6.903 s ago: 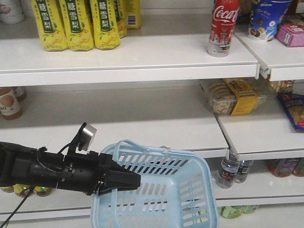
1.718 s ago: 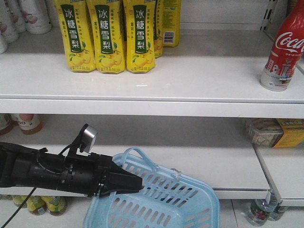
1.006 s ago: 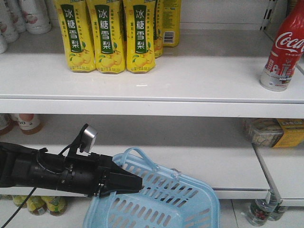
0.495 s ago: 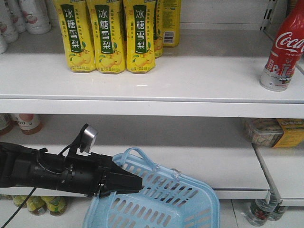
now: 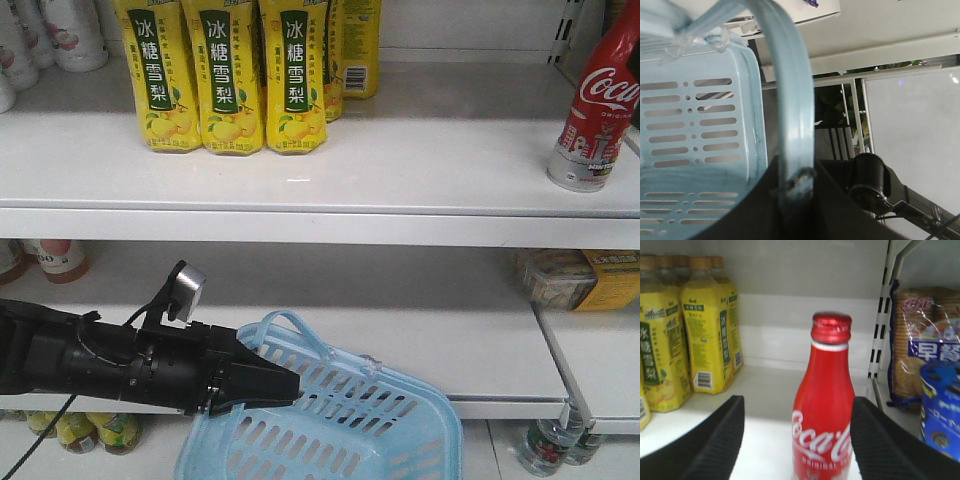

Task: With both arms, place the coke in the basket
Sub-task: 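Reach the open right gripper toward the red Coca-Cola bottle on the shelf, then close the right gripper on the Coca-Cola bottle and lift it off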

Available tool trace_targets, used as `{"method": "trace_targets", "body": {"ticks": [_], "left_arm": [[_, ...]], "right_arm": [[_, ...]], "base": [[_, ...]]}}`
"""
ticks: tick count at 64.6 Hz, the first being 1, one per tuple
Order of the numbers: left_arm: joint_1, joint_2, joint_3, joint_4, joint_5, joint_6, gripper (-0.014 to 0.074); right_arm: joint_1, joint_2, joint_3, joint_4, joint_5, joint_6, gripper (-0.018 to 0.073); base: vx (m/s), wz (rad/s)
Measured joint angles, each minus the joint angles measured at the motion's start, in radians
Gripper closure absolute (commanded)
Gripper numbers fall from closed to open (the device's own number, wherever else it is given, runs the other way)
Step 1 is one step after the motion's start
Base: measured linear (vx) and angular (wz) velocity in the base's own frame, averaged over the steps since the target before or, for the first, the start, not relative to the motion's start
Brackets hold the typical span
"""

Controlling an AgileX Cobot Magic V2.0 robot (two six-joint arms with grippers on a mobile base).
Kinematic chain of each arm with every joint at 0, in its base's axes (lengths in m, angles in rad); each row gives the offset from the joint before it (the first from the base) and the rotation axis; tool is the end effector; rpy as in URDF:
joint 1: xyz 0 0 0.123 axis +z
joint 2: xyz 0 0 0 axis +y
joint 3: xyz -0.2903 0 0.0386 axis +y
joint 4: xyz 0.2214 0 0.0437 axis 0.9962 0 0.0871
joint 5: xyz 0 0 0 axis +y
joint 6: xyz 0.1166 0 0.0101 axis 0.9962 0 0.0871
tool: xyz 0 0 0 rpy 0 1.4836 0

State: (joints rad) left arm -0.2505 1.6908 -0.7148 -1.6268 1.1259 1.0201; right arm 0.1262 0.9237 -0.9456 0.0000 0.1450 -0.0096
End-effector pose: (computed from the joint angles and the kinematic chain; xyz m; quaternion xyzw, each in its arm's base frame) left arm 0.2350 -0.1691 0.2124 0.0360 0.8061 -0.5860 0.0741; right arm 0.1916 0.0243 0.4221 -0.0488 0.7180 0.0405 0.6931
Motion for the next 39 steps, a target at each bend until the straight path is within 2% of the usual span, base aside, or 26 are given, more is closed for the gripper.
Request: {"method": "trace_targets", "body": {"ticks": [15,28,34,39], "left_arm": [[0.0,0.0,0.0,0.0,0.0,0.0,0.0602],[0.0,0.0,0.0,0.0,0.0,0.0,0.0602],[0.0,0.0,0.0,0.0,0.0,0.0,0.0602],[0.0,0.0,0.0,0.0,0.0,0.0,0.0602]], "right_arm": [[-0.004,0.132,-0.114,0.0,-0.003,0.0,0.0101],[-0.03,0.198,-0.137,0.0,-0.034,0.01,0.0109],[-0.033,0.221,-0.137,0.0,-0.061,0.01,0.0164],[-0.033,0.235,-0.144,0.0,-0.069,0.01,0.0262]], "base": [[0.0,0.0],[0.0,0.0],[0.0,0.0],[0.0,0.0]]}}
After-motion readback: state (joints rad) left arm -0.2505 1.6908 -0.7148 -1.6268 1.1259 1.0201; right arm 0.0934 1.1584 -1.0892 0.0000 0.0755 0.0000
